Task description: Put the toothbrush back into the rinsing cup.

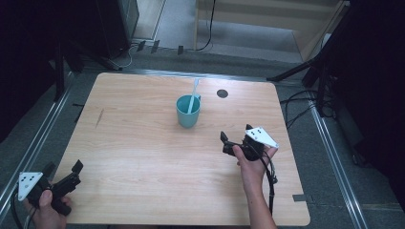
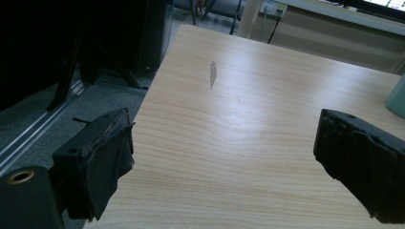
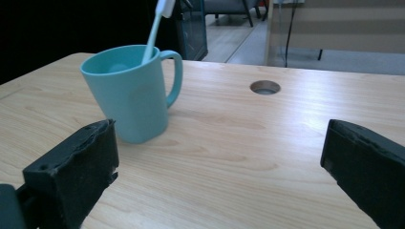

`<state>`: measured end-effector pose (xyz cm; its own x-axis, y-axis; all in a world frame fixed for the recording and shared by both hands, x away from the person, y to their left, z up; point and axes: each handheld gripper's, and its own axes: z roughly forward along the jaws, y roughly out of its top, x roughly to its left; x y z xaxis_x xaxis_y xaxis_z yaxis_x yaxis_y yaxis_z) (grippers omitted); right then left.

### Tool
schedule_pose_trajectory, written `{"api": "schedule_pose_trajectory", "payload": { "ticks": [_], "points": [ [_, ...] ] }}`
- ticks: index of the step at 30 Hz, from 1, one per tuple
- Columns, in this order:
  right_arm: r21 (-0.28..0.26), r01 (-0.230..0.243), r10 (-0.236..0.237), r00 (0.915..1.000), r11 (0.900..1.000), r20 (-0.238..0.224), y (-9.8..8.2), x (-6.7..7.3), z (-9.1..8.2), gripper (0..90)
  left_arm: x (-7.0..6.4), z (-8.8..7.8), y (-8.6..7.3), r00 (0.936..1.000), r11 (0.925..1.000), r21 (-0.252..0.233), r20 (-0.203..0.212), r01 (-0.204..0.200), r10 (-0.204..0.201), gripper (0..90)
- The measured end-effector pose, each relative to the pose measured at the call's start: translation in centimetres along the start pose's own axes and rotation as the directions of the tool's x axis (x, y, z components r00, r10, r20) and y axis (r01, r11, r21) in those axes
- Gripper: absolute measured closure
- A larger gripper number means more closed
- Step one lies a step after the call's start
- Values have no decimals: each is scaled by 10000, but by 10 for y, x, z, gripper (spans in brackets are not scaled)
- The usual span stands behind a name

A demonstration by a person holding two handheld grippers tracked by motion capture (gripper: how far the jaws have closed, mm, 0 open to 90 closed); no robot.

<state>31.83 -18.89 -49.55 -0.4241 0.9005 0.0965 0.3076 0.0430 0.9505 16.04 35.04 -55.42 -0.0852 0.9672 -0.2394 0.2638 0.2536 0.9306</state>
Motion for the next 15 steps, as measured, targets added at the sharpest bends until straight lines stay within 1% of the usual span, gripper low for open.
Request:
{"api": "schedule_pose_trajectory", "payload": {
  "ticks": [3, 8, 15],
  "points": [
    [-33, -78, 78, 10000, 10000, 54, -4, -8, -9, 0, 0, 0, 0, 10000, 10000, 7, -3, -27, 27, 64],
    [-90, -217, 220, 9991, 9997, 348, -13, -24, -25, 0, 0, 0, 0, 10000, 10000, 16, -17, -62, 62, 64],
    [-51, -365, 367, 9968, 9993, 710, -28, -43, -42, 0, -1, 0, 0, 10000, 10000, -9, -29, -89, 89, 64]
  ]
}}
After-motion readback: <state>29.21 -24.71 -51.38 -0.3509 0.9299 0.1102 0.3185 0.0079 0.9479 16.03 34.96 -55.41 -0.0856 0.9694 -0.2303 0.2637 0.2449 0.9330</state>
